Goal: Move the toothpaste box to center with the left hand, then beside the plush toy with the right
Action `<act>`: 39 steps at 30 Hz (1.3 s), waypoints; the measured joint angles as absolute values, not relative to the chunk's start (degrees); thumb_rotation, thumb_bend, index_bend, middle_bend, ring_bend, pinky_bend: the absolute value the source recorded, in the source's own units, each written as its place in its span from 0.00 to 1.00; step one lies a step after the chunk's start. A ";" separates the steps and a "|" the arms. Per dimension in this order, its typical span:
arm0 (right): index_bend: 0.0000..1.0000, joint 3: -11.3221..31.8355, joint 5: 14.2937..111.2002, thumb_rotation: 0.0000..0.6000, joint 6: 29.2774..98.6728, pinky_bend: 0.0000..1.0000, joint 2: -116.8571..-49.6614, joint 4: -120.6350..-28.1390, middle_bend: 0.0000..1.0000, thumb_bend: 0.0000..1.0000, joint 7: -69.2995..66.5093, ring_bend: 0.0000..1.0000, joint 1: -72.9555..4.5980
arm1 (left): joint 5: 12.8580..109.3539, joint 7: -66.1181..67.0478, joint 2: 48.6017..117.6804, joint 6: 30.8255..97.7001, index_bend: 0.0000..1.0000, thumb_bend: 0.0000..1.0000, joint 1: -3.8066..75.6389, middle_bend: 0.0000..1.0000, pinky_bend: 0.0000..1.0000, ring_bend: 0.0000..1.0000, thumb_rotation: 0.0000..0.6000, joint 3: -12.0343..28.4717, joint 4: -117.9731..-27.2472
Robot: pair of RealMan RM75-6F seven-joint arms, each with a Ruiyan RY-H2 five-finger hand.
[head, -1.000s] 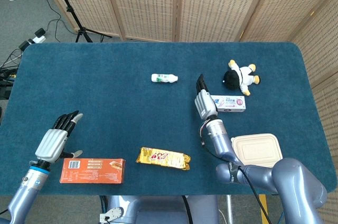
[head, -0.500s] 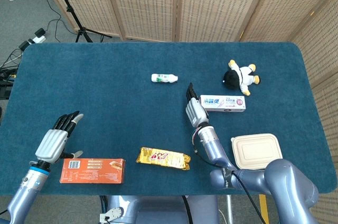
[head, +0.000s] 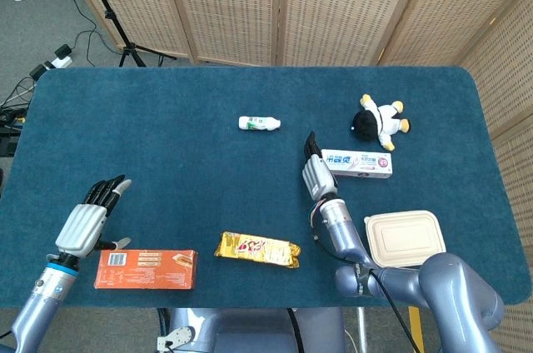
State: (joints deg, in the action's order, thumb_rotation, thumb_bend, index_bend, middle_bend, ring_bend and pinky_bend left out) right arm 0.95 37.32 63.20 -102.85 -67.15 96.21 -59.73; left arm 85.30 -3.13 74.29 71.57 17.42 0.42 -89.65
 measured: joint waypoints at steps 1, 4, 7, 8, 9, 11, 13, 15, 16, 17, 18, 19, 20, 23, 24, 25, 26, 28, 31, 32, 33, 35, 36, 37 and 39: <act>0.28 0.90 37.26 1.00 63.21 0.01 -102.80 -67.12 0.09 0.62 96.17 0.00 -59.63 | 85.33 -3.15 74.29 71.59 0.00 0.00 17.42 0.00 0.00 0.00 1.00 0.42 -89.66; 0.28 0.65 37.08 1.00 63.25 0.01 -102.60 -67.11 0.09 0.62 96.02 0.00 -59.22 | 85.27 -3.18 74.25 71.61 0.00 0.00 17.40 0.00 0.00 0.00 1.00 0.45 -89.67; 0.28 0.26 36.88 1.00 63.37 0.01 -102.27 -67.18 0.09 0.62 95.98 0.00 -58.71 | 85.00 -3.25 74.20 71.60 0.00 0.00 17.38 0.00 0.00 0.00 1.00 0.59 -89.69; 0.28 0.20 36.78 1.00 63.45 0.01 -102.17 -67.25 0.09 0.62 95.94 0.00 -58.54 | 84.95 -3.30 74.19 71.60 0.00 0.00 17.39 0.00 0.00 0.00 1.00 0.62 -89.72; 0.28 0.09 36.67 1.00 63.53 0.01 -102.04 -67.38 0.09 0.62 95.87 0.00 -58.31 | 84.97 -3.30 74.17 71.58 0.00 0.00 17.39 0.00 0.00 0.00 1.00 0.63 -89.75; 0.28 -0.17 36.62 1.00 63.65 0.01 -101.73 -67.69 0.09 0.62 95.72 0.00 -57.93 | 85.05 -3.19 74.19 71.53 0.00 0.00 17.41 0.00 0.00 0.00 1.00 0.55 -89.76; 0.28 -0.32 36.57 1.00 63.76 0.01 -101.53 -67.82 0.09 0.62 95.62 0.00 -57.69 | 85.10 -3.07 74.24 71.48 0.00 0.00 17.42 0.00 0.00 0.00 1.00 0.49 -89.75; 0.28 -0.45 36.29 1.00 63.98 0.01 -101.34 -67.85 0.09 0.62 95.62 0.00 -57.34 | 85.13 -3.02 74.27 71.48 0.00 0.00 17.41 0.00 0.00 0.00 1.00 0.45 -89.75; 0.28 -0.55 36.19 1.00 64.12 0.01 -101.17 -67.93 0.09 0.62 95.67 0.00 -57.16 | 85.15 -3.04 74.27 71.50 0.00 0.00 17.41 0.00 0.00 0.00 1.00 0.46 -89.76; 0.28 -0.65 36.11 1.00 64.29 0.01 -100.98 -68.00 0.09 0.62 95.68 0.00 -56.98 | 85.18 -3.05 74.27 71.51 0.00 0.00 17.41 0.00 0.00 0.00 1.00 0.45 -89.77; 0.28 -0.76 36.07 1.00 64.46 0.01 -100.73 -68.21 0.09 0.61 95.66 0.00 -56.76 | 85.21 -3.06 74.28 71.52 0.00 0.00 17.41 0.00 0.00 0.00 1.00 0.44 -89.78; 0.28 -0.84 36.06 1.00 64.61 0.01 -100.51 -68.38 0.09 0.61 95.63 0.00 -56.60 | 85.28 -3.02 74.28 71.54 0.00 0.00 17.41 0.00 0.00 0.00 1.00 0.42 -89.78; 0.28 -0.93 36.06 1.00 64.78 0.01 -100.28 -68.54 0.09 0.61 95.61 0.00 -56.43 | 85.33 -3.00 74.30 71.55 0.00 0.00 17.41 0.00 0.00 0.00 1.00 0.40 -89.78; 0.28 -1.29 36.02 1.00 65.37 0.01 -99.39 -69.39 0.09 0.62 95.59 0.00 -55.82 | 85.30 -2.95 74.32 71.61 0.00 0.00 17.39 0.00 0.00 0.00 1.00 0.41 -89.81; 0.28 -1.41 36.00 1.00 65.63 0.01 -99.03 -69.82 0.09 0.62 95.54 0.00 -55.53 | 85.32 -2.93 74.32 71.61 0.00 0.00 17.39 0.00 0.00 0.00 1.00 0.41 -89.83; 0.28 -1.49 35.99 1.00 65.79 0.01 -98.80 -70.09 0.09 0.62 95.52 0.00 -55.36 | 85.34 -2.92 74.32 71.62 0.00 0.00 17.39 0.00 0.00 0.00 1.00 0.39 -89.83; 0.28 -1.57 35.98 1.00 65.91 0.01 -98.62 -70.28 0.09 0.62 95.50 0.00 -55.21 | 85.34 -2.91 74.32 71.62 0.00 0.00 17.38 0.00 0.00 0.00 1.00 0.39 -89.87; 0.28 -1.80 36.03 1.00 66.16 0.01 -98.19 -70.70 0.09 0.62 95.48 0.00 -54.90 | 85.32 -2.87 74.32 71.62 0.00 0.00 17.39 0.00 0.00 0.00 1.00 0.40 -89.87; 0.28 -1.92 36.44 1.00 66.44 0.01 -97.79 -71.29 0.09 0.61 95.44 0.00 -54.76 | 85.38 -2.83 74.37 71.63 0.00 0.00 17.39 0.00 0.00 0.00 1.00 0.38 -89.84; 0.28 -1.89 36.65 1.00 66.52 0.01 -97.71 -71.52 0.09 0.61 95.40 0.00 -54.79 | 85.39 -2.78 74.39 71.61 0.00 0.00 17.40 0.00 0.00 0.00 1.00 0.36 -89.81; 0.28 -1.83 36.99 1.00 66.61 0.01 -97.60 -71.89 0.09 0.61 95.36 0.00 -54.89 | 85.39 -2.73 74.42 71.59 0.00 0.00 17.40 0.00 0.00 0.00 1.00 0.36 -89.77; 0.28 -1.54 37.63 1.00 66.76 0.01 -97.40 -72.64 0.09 0.61 95.22 0.00 -55.21 | 85.20 -2.61 74.49 71.50 0.00 0.00 17.41 0.00 0.00 0.00 1.00 0.40 -89.58; 0.28 -1.18 38.19 1.00 66.90 0.01 -97.23 -73.32 0.09 0.61 95.08 0.00 -55.53 | 85.03 -2.59 74.52 71.45 0.00 0.00 17.42 0.00 0.00 0.00 1.00 0.45 -89.52; 0.28 -0.86 38.51 1.00 67.01 0.01 -97.07 -73.89 0.09 0.61 94.96 0.00 -55.79 | 84.84 -2.57 74.55 71.40 0.00 0.00 17.42 0.00 0.00 0.00 1.00 0.54 -89.45; 0.28 0.09 39.20 1.00 67.33 0.01 -96.65 -75.21 0.09 0.61 94.60 0.00 -56.42 | 84.68 -2.60 74.57 71.43 0.00 0.00 17.41 0.00 0.00 0.00 1.00 0.68 -89.36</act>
State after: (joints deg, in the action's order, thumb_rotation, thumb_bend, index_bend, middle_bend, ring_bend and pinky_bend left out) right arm 0.09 39.20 67.33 -96.65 -75.21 94.60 -56.42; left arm 84.68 -2.60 74.57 71.43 17.41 0.68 -89.36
